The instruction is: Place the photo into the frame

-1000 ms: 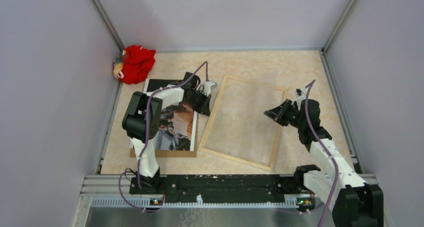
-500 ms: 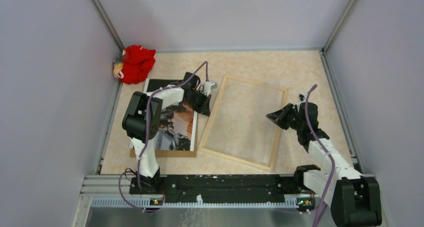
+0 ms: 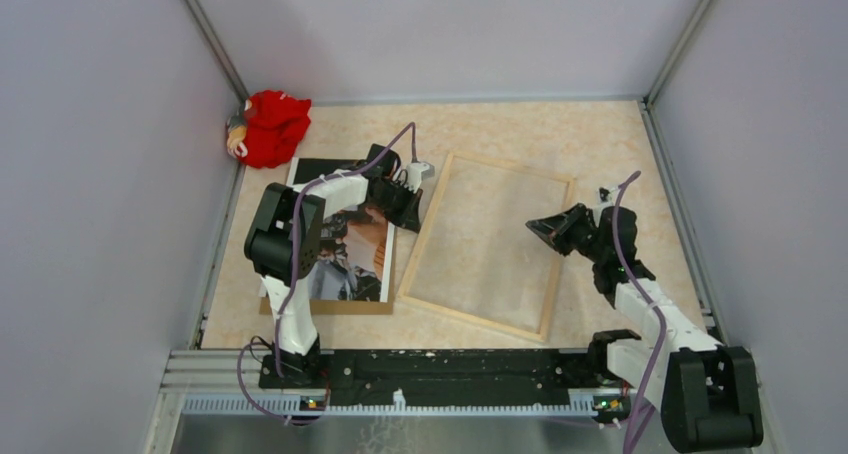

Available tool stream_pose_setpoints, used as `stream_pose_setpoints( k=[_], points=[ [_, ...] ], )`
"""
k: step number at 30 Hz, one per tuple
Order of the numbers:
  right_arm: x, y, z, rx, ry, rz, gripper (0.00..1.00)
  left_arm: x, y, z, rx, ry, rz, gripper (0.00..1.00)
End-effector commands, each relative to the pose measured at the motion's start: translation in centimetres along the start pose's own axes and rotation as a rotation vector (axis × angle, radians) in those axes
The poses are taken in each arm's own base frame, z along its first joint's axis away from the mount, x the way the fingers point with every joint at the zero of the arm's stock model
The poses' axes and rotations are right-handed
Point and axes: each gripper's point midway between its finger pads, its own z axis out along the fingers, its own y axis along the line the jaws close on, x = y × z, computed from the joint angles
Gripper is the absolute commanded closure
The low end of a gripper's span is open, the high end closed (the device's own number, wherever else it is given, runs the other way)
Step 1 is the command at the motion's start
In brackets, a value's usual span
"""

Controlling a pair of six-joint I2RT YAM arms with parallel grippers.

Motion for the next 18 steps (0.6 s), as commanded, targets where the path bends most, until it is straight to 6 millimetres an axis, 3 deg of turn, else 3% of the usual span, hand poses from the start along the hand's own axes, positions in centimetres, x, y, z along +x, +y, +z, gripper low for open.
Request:
stream_pose_setpoints(
  k=[1,6,14,18],
  points=[
    [-0.5,5.8,-0.6,-0.253,0.021,0.069,1.0,2.6,0.1,1.7,0.005,0.078,-0.016,1.0],
    [-0.5,7.5,-1.1,-0.314,0.033,0.106,1.0,2.6,0.1,1.8,0.006,0.077,-0.018,1.0],
    [0.1,7.6,-0.7,-0.323,0.045,0.138,1.0,2.5,0.1,1.7,0.003,0.078,-0.015,1.0],
    [-0.4,8.6,-0.9,-0.361,0.029,0.167,1.0,2.6,0.0,1.7,0.006,0.079,-0.015,1.0]
  ],
)
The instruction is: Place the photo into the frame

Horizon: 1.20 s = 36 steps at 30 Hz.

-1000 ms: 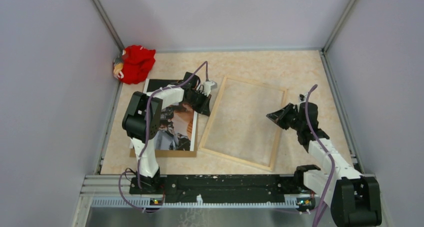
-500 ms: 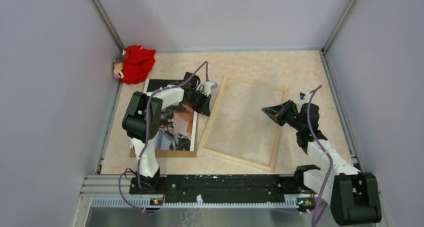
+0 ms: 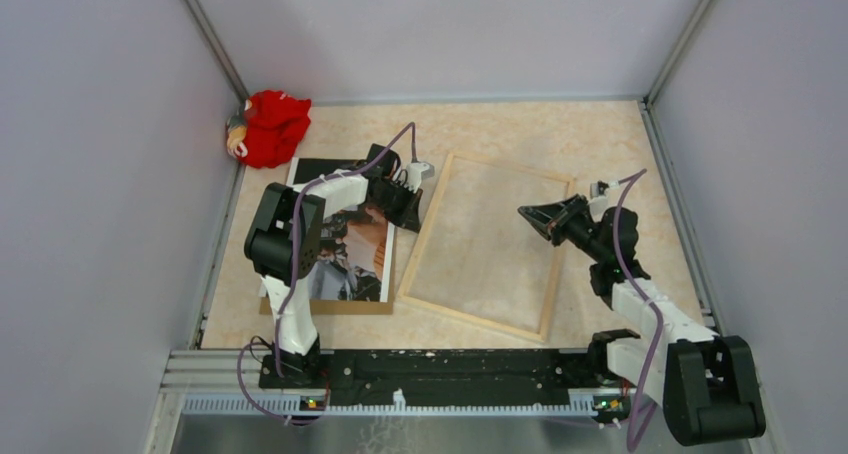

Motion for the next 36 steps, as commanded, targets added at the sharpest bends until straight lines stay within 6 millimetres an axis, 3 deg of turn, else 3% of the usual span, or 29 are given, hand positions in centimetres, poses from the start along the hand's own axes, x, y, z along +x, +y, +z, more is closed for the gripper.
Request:
stream_pose_setpoints(
  k=[1,7,18,26,36],
  points=[
    [0.1,2.5,0.2,-0.097,0.001,0.014,1.0,2.6,0.0,1.7,0.004,0.08,-0.017,1.0],
    [0.0,4.2,0.4,-0.143,-0.016,0.042,1.0,2.5,0.0,1.7,0.009,0.074,-0.018,1.0],
    [0.4,5.0,1.1,-0.163,-0.012,0.06,1.0,2.5,0.1,1.6,0.004,0.074,-0.017,1.0],
    [-0.2,7.3,0.9,-0.232,-0.042,0.073,1.0,2.7,0.1,1.7,0.003,0.075,-0.017,1.0],
    [0.5,6.2,1.3,-0.202,-0.014,0.059,1.0,2.8,0.2,1.7,0.002,0.075,-0.018,1.0]
  ],
)
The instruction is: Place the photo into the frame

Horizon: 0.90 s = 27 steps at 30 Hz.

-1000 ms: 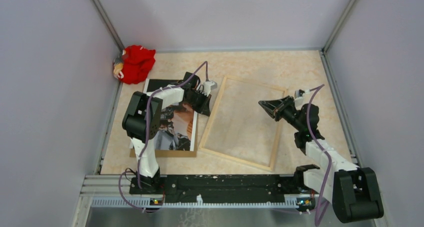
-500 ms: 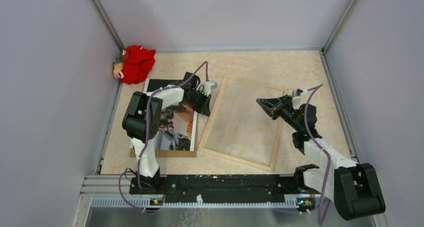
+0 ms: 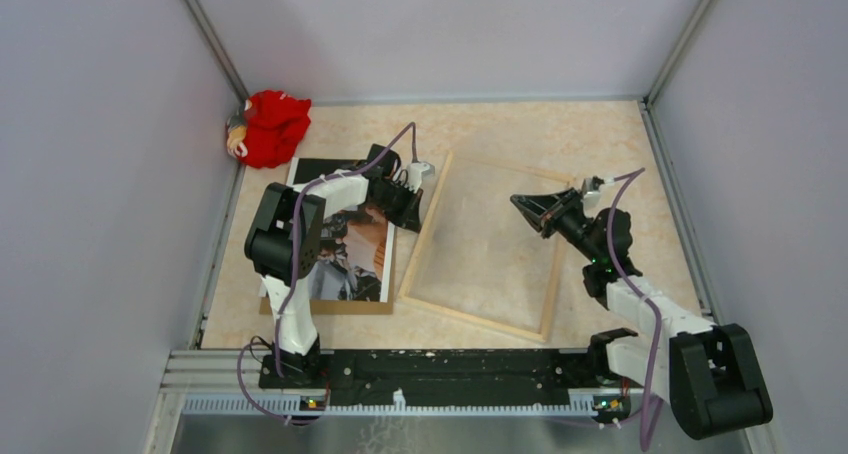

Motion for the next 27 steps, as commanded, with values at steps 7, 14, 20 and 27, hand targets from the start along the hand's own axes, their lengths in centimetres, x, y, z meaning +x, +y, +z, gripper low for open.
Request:
stream_pose_setpoints(
  k=[7,14,20,27],
  points=[
    [0.0,1.3,0.4,-0.042,0.003,-0.033,1.0,3.1,0.3,1.7,-0.001,0.08,-0.023,1.0],
    [0.3,-0.9,0.5,0.026,0.019,-0.03,1.0,3.0,0.3,1.7,-0.002,0.08,-0.023,1.0],
    [0.7,-3.4,0.0,0.099,0.028,-0.027,1.0,3.0,0.4,1.7,-0.005,0.08,-0.022,1.0],
    [0.9,-5.7,-0.3,0.171,0.032,-0.022,1.0,2.9,0.4,1.7,-0.007,0.079,-0.026,1.0]
  ],
)
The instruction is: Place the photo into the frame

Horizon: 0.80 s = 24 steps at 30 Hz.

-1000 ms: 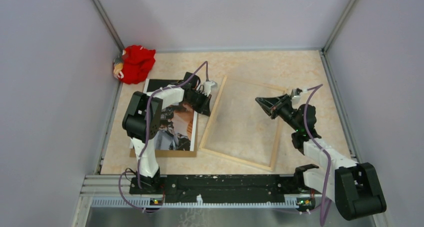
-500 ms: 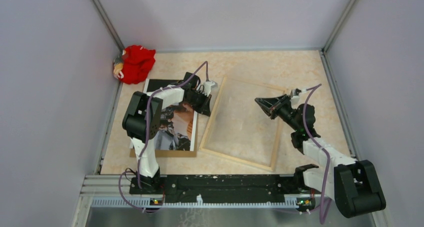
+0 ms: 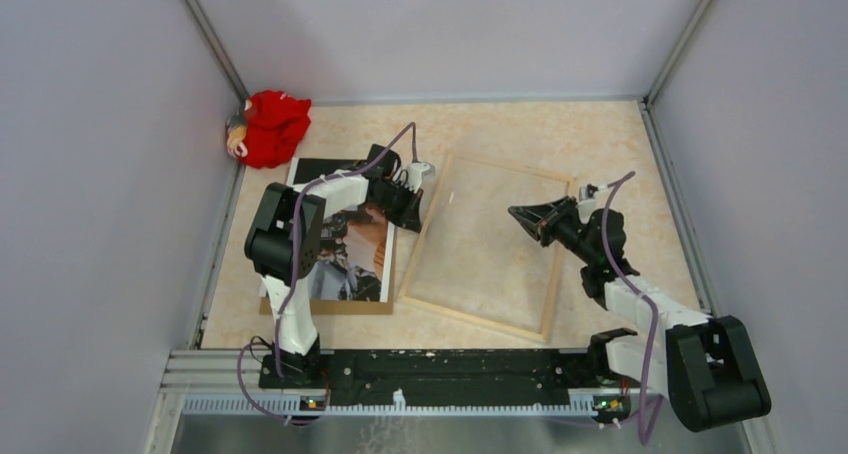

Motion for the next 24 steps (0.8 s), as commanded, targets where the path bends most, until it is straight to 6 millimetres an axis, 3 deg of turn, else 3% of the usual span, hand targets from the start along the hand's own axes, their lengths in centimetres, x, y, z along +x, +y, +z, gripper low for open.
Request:
stream_pose_setpoints(
  k=[1,7,10,15,18,24],
  points=[
    [0.7,-2.3,0.0,0.066,0.02,-0.011,1.0,2.9,0.4,1.6,-0.009,0.081,-0.028,1.0],
    [0.9,-4.0,-0.3,0.101,0.019,0.007,1.0,2.5,0.5,1.1,-0.017,0.072,-0.03,1.0],
    [1.0,-4.0,-0.4,0.098,0.017,0.011,1.0,1.9,1.2,-0.1,-0.04,0.061,-0.032,1.0],
    [0.8,-2.7,-0.3,0.055,0.013,-0.006,1.0,0.3,2.3,-4.2,-0.072,0.018,-0.03,0.96],
    [0.7,-1.7,-0.3,0.02,0.013,-0.009,1.0,-0.1,1.9,-6.0,-0.085,0.011,-0.007,0.92],
    [0.4,0.1,-0.3,-0.041,0.007,-0.009,1.0,1.3,0.6,-6.3,-0.052,0.022,-0.019,0.91]
  ],
)
